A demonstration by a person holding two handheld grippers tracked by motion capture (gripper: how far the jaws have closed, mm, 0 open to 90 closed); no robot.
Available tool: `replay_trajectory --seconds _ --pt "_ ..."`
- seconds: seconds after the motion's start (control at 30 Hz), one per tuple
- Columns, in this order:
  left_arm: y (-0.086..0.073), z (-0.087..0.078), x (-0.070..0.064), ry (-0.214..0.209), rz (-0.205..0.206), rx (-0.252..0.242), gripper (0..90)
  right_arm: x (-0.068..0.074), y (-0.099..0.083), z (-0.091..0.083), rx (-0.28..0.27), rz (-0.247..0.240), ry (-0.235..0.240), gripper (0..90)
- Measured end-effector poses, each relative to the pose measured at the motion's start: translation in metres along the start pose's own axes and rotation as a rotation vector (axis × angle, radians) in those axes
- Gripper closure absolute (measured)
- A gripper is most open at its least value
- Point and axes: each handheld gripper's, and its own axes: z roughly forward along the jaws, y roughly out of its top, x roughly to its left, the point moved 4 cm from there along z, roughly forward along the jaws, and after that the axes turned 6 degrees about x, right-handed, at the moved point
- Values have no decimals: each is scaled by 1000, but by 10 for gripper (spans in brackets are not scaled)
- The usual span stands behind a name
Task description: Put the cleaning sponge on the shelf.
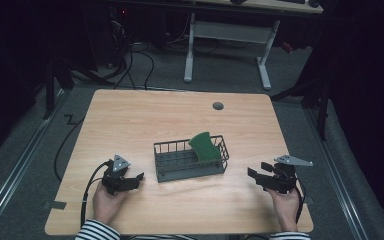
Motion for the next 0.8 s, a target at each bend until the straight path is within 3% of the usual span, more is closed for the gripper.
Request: replay_trajectory --seconds 0.33,0.8 --pt "0 0 0 1 0 0 283 -2 -17 20 24 43 24 312" --pt "0 0 0 1 -2 -2 283 2 -27 37 26 25 -29 312"
